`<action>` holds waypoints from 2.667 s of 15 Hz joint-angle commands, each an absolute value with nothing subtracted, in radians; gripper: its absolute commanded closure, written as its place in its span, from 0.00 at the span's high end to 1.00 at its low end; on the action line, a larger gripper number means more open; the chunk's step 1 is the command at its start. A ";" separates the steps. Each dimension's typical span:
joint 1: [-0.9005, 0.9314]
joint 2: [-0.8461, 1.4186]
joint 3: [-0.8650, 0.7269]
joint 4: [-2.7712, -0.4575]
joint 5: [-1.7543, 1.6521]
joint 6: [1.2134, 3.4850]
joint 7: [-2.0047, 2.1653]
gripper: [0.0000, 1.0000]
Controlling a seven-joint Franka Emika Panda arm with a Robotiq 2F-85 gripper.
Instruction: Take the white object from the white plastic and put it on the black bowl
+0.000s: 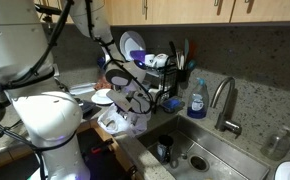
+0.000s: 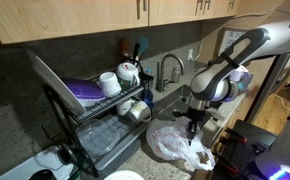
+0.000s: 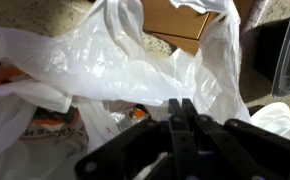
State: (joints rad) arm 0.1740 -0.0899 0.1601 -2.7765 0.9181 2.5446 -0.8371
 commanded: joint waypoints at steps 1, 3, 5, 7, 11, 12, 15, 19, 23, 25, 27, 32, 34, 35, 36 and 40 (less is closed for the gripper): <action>0.178 -0.085 0.147 -2.767 0.937 2.579 -0.855 0.04; 0.178 -0.076 0.145 -2.754 0.938 2.585 -0.853 0.00; 0.180 -0.043 0.146 -2.733 0.940 2.602 -0.861 0.00; 0.195 -0.002 0.158 -2.723 0.989 2.633 -0.911 0.00; 0.219 0.081 0.189 -2.693 1.107 2.674 -1.077 0.00; 0.226 0.099 0.198 -2.688 1.126 2.665 -1.099 0.00; 0.238 0.136 0.218 -2.682 1.134 2.626 -1.105 0.00; 0.226 0.149 0.249 -2.694 1.111 2.599 -1.074 0.00; 0.224 0.173 0.247 -2.688 1.099 2.604 -1.049 0.00; 0.226 0.191 0.243 -2.680 1.087 2.633 -1.027 0.00; 0.222 0.203 0.240 -2.667 1.082 2.652 -1.015 0.00; 0.208 0.200 0.236 -2.629 1.057 2.673 -0.963 0.34; 0.199 0.188 0.234 -2.619 1.044 2.676 -0.945 0.47; 0.195 0.183 0.232 -2.614 1.036 2.679 -0.935 0.56; 0.189 0.180 0.229 -2.609 1.026 2.676 -0.927 0.63; 0.174 0.192 0.231 -2.599 0.986 2.631 -0.900 0.80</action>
